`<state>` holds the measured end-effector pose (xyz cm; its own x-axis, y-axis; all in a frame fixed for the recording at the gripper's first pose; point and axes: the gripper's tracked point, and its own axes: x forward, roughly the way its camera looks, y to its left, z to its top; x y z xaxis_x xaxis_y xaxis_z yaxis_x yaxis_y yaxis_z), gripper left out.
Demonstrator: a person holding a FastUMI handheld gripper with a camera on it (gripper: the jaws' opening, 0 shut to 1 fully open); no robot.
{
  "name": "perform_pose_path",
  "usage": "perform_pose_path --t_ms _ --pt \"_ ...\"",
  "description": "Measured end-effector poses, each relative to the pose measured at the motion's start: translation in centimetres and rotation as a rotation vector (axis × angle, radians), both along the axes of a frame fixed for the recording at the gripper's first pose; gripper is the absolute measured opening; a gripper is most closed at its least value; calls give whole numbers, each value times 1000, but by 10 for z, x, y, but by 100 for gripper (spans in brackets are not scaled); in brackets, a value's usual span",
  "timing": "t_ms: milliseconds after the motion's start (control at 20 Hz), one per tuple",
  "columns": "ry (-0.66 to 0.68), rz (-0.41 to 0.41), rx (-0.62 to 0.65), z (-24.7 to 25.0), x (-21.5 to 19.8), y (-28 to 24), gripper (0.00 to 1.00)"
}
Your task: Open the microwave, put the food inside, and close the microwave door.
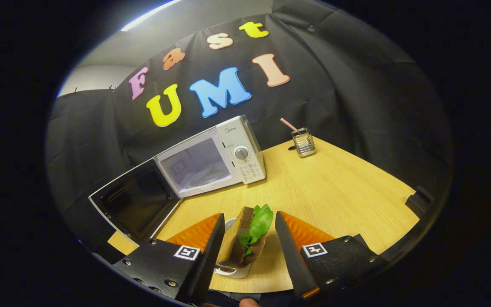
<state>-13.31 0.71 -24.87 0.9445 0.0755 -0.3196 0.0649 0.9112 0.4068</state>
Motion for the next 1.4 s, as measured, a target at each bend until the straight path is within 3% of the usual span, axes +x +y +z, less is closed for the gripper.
perform_pose_path --t_ms 500,750,850,1400 --pt "103 28 102 -33 14 15 73" --pt "96 38 160 -27 18 25 37" --pt "85 47 154 -18 18 26 28" --pt "-124 74 100 61 45 36 28"
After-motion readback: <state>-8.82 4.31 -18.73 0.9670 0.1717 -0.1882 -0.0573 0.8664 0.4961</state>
